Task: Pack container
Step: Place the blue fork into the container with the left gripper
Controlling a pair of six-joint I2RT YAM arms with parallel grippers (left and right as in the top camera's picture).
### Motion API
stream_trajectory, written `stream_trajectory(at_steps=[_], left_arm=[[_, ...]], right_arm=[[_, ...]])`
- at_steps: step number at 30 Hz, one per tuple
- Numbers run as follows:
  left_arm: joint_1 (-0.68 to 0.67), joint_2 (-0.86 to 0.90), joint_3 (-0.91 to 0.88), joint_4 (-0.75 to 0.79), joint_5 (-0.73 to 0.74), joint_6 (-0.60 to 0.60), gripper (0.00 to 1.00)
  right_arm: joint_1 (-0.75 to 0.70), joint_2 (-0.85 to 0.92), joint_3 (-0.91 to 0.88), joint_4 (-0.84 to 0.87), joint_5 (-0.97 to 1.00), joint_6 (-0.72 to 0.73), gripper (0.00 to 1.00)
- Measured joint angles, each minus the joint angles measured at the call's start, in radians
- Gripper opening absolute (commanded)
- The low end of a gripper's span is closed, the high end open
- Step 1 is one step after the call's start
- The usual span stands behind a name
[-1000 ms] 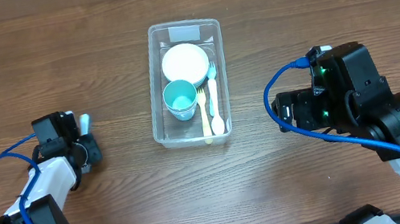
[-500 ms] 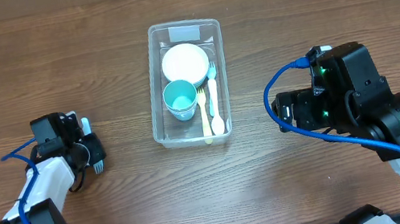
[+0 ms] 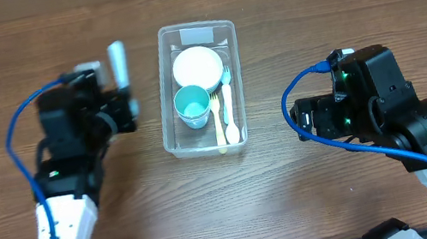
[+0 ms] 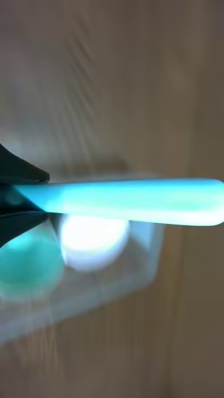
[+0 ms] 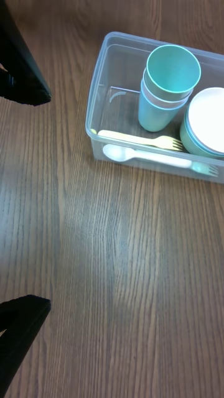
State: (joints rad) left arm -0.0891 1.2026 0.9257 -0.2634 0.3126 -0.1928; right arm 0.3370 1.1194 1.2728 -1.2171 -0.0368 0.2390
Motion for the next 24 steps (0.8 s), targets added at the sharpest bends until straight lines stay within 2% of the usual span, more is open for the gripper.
stream_trajectory(at_steps=[4,7,10,11,12,13,14,18,21,24], left_arm=[[-0.275,0.11,0.046,0.169,-0.002,-0.084,0.04],[-0.374,0.248,0.046,0.185,-0.014,-0.128,0.04],[-0.416,0.329,0.046,0.165,-0.062,-0.17,0.04],[-0.42,0.335,0.046,0.16,-0.078,-0.18,0.13],[-0.42,0.335,0.046,0.16,-0.087,-0.188,0.39],[-0.42,0.335,0.046,0.16,-0.09,-0.192,0.54],[-0.42,0.335,0.046,0.16,-0.1,-0.204,0.59],[-0.42,0.335,0.094,0.067,-0.107,-0.196,0.65],[-0.42,0.304,0.226,-0.098,-0.112,-0.151,0.61],[-0.422,0.21,0.343,-0.306,-0.183,-0.127,0.65]], right_arm=[[0.0,0.0,0.0,0.0,0.0,0.0,1.0],[0.0,0.0,0.0,0.0,0.0,0.0,1.0],[0.0,0.0,0.0,0.0,0.0,0.0,1.0],[0.0,0.0,0.0,0.0,0.0,0.0,1.0],[0.0,0.0,0.0,0.0,0.0,0.0,1.0],[0.0,0.0,0.0,0.0,0.0,0.0,1.0],[0.0,0.0,0.0,0.0,0.001,0.0,1.0],[0.0,0.0,0.0,0.0,0.0,-0.001,1.0],[0.0,0.0,0.0,0.0,0.0,-0.001,1.0],[0.0,0.0,0.0,0.0,0.0,-0.001,1.0]])
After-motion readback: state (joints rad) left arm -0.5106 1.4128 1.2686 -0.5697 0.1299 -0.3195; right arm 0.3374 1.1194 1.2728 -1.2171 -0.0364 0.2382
